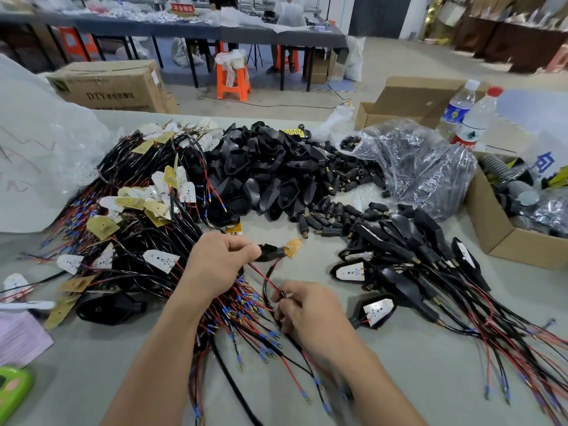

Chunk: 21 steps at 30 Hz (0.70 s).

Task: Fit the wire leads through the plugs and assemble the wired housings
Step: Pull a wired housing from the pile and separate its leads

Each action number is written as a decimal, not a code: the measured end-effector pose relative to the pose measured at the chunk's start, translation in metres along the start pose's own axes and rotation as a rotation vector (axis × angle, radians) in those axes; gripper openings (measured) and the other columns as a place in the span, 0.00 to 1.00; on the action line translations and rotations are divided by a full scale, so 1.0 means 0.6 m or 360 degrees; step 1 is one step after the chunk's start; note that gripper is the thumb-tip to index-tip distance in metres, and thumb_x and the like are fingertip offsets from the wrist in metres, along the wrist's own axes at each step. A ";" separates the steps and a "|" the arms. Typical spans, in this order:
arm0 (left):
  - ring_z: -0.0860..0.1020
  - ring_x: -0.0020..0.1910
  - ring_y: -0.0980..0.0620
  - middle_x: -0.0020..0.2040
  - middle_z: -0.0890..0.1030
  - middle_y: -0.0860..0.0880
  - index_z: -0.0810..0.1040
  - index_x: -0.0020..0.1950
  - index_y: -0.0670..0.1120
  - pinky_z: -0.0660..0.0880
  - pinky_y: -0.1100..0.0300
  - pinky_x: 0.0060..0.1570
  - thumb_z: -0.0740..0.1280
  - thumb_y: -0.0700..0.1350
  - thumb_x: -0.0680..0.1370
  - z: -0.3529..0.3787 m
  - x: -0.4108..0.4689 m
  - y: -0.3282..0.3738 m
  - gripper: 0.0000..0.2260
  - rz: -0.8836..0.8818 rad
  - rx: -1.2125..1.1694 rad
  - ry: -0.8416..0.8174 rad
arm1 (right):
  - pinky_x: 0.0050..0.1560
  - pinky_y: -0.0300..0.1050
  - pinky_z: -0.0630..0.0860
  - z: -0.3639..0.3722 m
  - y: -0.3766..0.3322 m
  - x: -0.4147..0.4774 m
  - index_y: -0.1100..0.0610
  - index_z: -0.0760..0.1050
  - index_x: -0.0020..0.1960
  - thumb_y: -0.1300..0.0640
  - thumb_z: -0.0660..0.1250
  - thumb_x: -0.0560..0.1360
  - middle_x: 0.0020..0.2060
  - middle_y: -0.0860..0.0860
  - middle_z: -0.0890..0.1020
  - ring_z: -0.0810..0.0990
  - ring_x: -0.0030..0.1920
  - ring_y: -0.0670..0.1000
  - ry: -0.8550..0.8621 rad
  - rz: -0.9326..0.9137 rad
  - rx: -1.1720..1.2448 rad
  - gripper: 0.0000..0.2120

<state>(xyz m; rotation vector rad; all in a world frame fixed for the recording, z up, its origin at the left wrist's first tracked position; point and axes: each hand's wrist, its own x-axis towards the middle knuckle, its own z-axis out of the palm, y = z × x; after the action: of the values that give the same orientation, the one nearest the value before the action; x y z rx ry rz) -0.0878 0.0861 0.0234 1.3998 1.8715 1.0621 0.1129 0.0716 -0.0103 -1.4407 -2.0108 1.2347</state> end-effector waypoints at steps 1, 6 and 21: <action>0.83 0.41 0.60 0.40 0.87 0.55 0.86 0.35 0.61 0.79 0.55 0.48 0.75 0.50 0.77 0.003 0.000 0.001 0.11 0.0003 -0.0004 -0.0037 | 0.43 0.48 0.81 -0.001 0.001 0.001 0.47 0.77 0.48 0.54 0.61 0.72 0.37 0.48 0.85 0.83 0.36 0.47 0.0009 -0.0014 -0.0022 0.09; 0.80 0.35 0.56 0.36 0.86 0.47 0.87 0.42 0.58 0.75 0.63 0.41 0.75 0.47 0.77 0.018 0.004 0.014 0.07 0.0075 -0.0181 -0.0222 | 0.37 0.43 0.78 -0.003 -0.037 0.016 0.49 0.83 0.47 0.57 0.68 0.76 0.39 0.48 0.86 0.81 0.34 0.46 0.0201 -0.0043 0.0509 0.06; 0.81 0.40 0.57 0.44 0.84 0.59 0.85 0.48 0.58 0.71 0.73 0.38 0.72 0.46 0.76 0.100 0.060 -0.004 0.06 0.0009 0.0196 0.0043 | 0.25 0.39 0.66 -0.039 -0.022 0.045 0.63 0.80 0.48 0.69 0.59 0.82 0.33 0.58 0.81 0.72 0.26 0.49 0.0602 0.0197 0.1674 0.11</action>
<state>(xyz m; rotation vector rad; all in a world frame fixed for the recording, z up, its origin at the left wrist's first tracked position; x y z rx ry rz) -0.0509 0.1359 -0.0092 1.4669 1.9832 0.9872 0.1115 0.1048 0.0082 -1.1052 -0.7736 1.5529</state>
